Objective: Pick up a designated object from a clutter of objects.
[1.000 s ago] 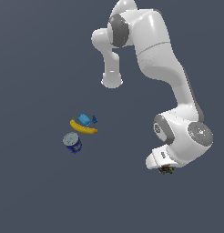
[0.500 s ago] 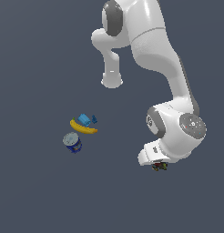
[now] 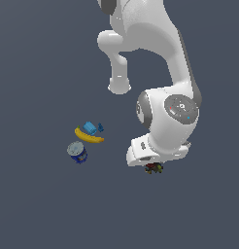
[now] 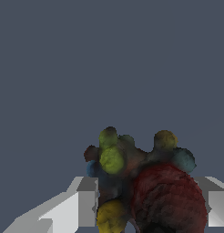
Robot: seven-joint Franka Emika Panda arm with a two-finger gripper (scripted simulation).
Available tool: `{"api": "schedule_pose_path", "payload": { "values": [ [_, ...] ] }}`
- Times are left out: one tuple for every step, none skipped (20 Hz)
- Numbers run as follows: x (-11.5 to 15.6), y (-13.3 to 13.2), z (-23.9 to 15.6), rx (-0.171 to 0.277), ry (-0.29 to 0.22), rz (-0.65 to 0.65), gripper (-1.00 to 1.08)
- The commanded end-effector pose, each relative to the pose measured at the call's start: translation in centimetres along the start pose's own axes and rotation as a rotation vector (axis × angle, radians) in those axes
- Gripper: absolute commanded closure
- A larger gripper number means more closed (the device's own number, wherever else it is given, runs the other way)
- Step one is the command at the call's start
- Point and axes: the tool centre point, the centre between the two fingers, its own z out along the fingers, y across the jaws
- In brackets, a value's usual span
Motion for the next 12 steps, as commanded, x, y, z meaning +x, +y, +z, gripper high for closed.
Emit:
{"api": "schedule_pose_path", "payload": {
  "values": [
    [-0.7, 2.3, -2.2, 0.0, 0.002, 0.0, 1.08],
    [-1.0, 3.2, -3.1, 0.0, 0.002, 0.0, 1.08],
    [-1.3, 4.1, -3.9, 0.001, 0.001, 0.0, 1.08],
    [-1.6, 5.0, -4.8, 0.001, 0.001, 0.0, 1.08],
    [-1.9, 5.9, -5.6, 0.001, 0.001, 0.0, 1.08],
    [-2.2, 6.8, -6.5, 0.001, 0.001, 0.0, 1.08],
    [-2.4, 7.7, -7.3, 0.001, 0.001, 0.0, 1.08],
    [-2.7, 8.7, -8.2, 0.001, 0.001, 0.0, 1.08],
    [-3.0, 9.6, -9.0, 0.001, 0.001, 0.0, 1.08],
    [-3.3, 10.5, -9.9, 0.002, 0.0, 0.0, 1.08],
    [-3.6, 11.4, -10.7, 0.002, 0.0, 0.0, 1.08],
    [-3.8, 12.3, -11.6, 0.002, 0.0, 0.0, 1.08]
  ]
}}
